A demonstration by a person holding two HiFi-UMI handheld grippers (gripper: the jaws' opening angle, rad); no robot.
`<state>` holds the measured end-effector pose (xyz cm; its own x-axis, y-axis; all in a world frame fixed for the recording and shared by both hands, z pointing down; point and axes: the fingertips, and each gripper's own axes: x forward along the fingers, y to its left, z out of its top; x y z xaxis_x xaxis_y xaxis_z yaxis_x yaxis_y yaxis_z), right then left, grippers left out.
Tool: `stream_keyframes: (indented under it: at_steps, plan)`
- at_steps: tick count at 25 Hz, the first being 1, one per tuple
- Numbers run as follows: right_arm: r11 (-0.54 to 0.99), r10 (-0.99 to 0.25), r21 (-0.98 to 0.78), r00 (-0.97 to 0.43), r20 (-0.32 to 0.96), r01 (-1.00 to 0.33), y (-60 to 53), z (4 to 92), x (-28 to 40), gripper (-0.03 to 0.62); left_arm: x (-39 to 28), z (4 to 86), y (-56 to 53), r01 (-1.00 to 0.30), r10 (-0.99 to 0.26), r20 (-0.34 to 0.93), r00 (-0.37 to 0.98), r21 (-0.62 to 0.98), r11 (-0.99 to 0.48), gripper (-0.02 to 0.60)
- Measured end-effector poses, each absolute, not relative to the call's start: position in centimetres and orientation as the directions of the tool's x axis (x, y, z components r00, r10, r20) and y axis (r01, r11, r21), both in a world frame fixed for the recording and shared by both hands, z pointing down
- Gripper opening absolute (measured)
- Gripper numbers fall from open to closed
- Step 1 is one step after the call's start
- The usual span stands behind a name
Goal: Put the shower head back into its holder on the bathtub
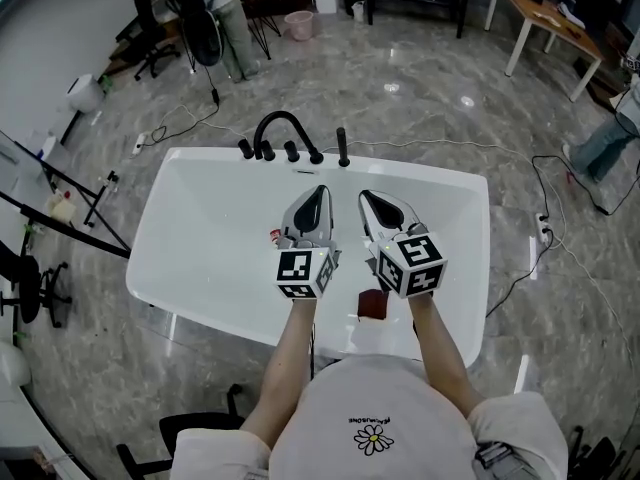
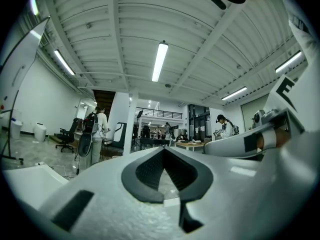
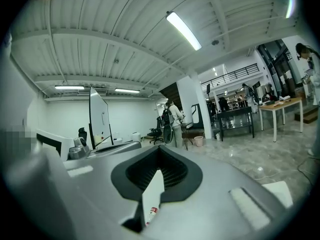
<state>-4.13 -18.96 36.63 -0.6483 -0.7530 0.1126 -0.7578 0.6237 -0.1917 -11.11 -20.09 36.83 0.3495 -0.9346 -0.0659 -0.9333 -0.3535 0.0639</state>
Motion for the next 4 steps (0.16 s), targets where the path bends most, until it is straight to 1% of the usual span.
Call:
stream_keyframes:
  at_steps: [4]
  plan:
    - [0.628, -0.750, -0.186, -0.652, 0.112, -0.755, -18.33, 36.35, -4.70, 0.006, -11.97, 36.99, -19.67, -0.935, -0.938, -0.064, 0.341, 0.076, -0.345, -0.003]
